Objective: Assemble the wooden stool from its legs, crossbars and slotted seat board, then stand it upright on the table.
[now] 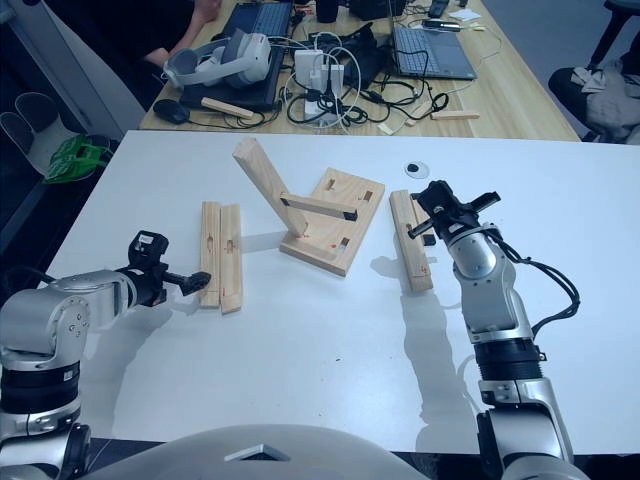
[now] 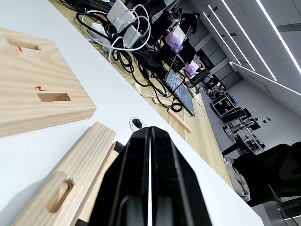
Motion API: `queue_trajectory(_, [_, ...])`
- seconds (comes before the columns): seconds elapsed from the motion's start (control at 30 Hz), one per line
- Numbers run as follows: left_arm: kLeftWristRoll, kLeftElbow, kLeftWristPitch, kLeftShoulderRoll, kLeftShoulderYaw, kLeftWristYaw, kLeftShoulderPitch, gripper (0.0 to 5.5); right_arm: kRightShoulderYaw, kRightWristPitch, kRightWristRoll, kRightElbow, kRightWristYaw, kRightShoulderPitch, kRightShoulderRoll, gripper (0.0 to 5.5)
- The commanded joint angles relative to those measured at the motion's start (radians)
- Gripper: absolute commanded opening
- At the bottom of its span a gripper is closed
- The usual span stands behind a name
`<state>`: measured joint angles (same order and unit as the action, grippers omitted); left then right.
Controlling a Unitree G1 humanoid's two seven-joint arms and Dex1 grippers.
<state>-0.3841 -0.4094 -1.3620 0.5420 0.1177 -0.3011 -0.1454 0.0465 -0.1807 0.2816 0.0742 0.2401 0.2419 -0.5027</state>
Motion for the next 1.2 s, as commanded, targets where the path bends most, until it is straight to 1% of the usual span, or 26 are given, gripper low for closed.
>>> queue_trajectory(0.03, [-0.025, -0.024, -0.008, -0.059, 0.047, 0.006, -0.085, 5.04, -0.008, -0.011, -0.004, -0.012, -0.001, -0.001, 0.005, 0.00])
queue_trajectory(0.13, [-0.084, -0.061, -0.094, -0.089, 0.040, -0.029, -0.117, 5.04, -0.008, -0.010, -0.001, -0.007, -0.002, 0.003, 0.006, 0.00])
queue_trajectory(0.23, [-0.118, -0.052, -0.156, -0.074, 0.030, -0.062, -0.072, 5.04, -0.005, -0.007, 0.001, -0.001, -0.003, 0.011, 0.009, 0.00])
queue_trajectory(0.43, [-0.112, 0.004, -0.149, -0.083, 0.004, -0.061, -0.054, 5.04, 0.000, 0.002, 0.005, 0.009, -0.012, 0.024, 0.017, 0.00])
queue_trajectory(0.73, [-0.152, 0.014, -0.233, -0.218, 0.117, -0.048, -0.121, 5.04, 0.002, -0.003, 0.005, 0.001, -0.015, 0.021, 0.022, 0.00])
queue_trajectory(0.8, [-0.165, 0.031, -0.249, -0.231, 0.131, -0.037, -0.117, 5.04, 0.005, -0.001, 0.006, 0.005, -0.015, 0.024, 0.024, 0.00])
queue_trajectory(0.93, [-0.176, 0.071, -0.252, -0.234, 0.140, -0.016, -0.076, 5.04, 0.012, 0.009, 0.008, 0.019, -0.017, 0.035, 0.026, 0.00])
queue_trajectory(1.07, [-0.161, 0.092, -0.252, -0.219, 0.121, 0.016, -0.083, 5.04, 0.015, 0.019, 0.011, 0.027, -0.021, 0.040, 0.027, 0.00])
queue_trajectory(1.13, [-0.133, 0.088, -0.249, -0.197, 0.100, 0.036, -0.096, 5.04, 0.016, 0.025, 0.012, 0.030, -0.023, 0.040, 0.027, 0.00])
queue_trajectory(1.2, [-0.116, 0.071, -0.230, -0.160, 0.052, 0.039, -0.105, 5.04, 0.015, 0.028, 0.012, 0.031, -0.023, 0.039, 0.026, 0.00])
